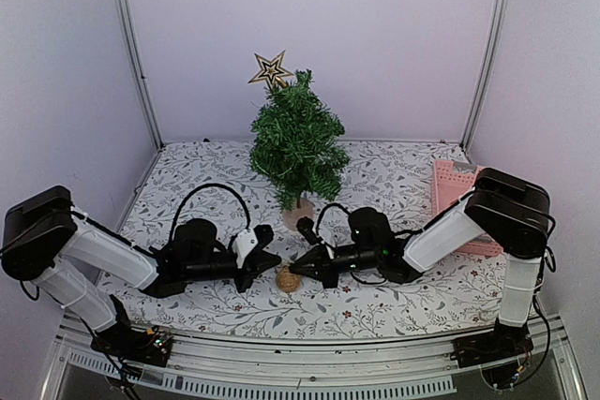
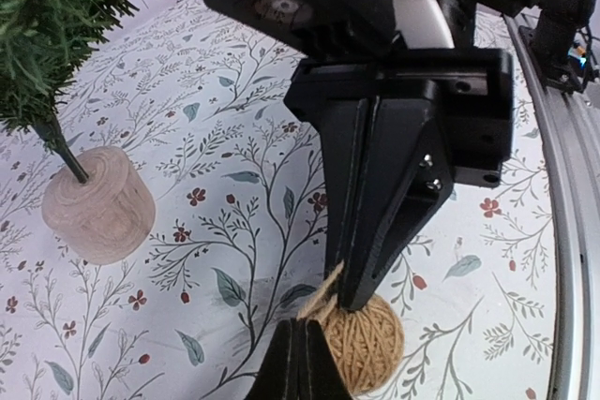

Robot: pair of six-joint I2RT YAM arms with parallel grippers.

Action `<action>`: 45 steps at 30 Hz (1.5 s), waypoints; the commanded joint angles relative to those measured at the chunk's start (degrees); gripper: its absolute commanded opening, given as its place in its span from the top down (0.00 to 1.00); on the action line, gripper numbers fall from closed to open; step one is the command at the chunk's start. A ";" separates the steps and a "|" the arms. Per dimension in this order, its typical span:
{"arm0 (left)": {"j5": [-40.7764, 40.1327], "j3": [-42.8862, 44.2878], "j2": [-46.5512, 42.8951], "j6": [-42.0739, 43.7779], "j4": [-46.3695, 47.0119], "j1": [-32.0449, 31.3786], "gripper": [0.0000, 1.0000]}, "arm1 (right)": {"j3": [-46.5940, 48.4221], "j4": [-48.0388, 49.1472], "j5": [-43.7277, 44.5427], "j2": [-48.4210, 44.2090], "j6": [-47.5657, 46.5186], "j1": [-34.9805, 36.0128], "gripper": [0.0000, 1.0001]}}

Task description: Decorate the small christmas tree

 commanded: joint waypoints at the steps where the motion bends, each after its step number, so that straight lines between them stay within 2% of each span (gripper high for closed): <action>1: -0.63 -0.91 -1.40 -0.30 0.57 1.00 1.00 | -1.59 0.10 1.03 -2.31 0.78 0.47 1.00; 8: -0.82 -0.60 -2.74 -0.48 -0.37 1.09 1.00 | -0.49 -5.68 0.56 -4.07 0.15 0.42 1.00; 14: 3.70 0.55 -3.50 3.27 -3.64 1.09 1.00 | 2.80 -10.60 -0.26 -5.37 -1.21 0.43 1.00; 16: 5.97 0.81 -3.78 4.34 -5.04 1.36 0.77 | 3.69 -12.26 -0.38 -5.33 -2.19 0.44 1.00; 18: 7.90 0.93 -4.30 5.94 -6.47 1.65 0.63 | 4.61 -14.05 -0.51 -5.40 -3.61 0.42 1.00; 21: 7.88 1.30 -4.89 7.84 -8.13 1.94 0.55 | 6.11 -17.38 -0.52 -5.50 -6.61 0.42 1.00; 25: 9.46 2.21 -4.71 9.26 -9.27 2.86 0.52 | 6.52 -18.96 -0.59 -5.84 -9.56 0.56 1.00; 33: 18.41 6.50 -1.28 12.19 -14.36 6.37 0.56 | 7.46 -21.30 0.61 -5.87 -12.94 1.04 1.00; 40: 21.44 10.00 3.09 12.33 -16.24 7.39 0.70 | 7.51 -21.33 0.62 -6.00 -13.21 1.12 1.00; 45: 22.12 11.04 5.21 12.54 -16.17 8.62 0.84 | 7.34 -21.35 0.66 -6.30 -13.23 1.12 1.00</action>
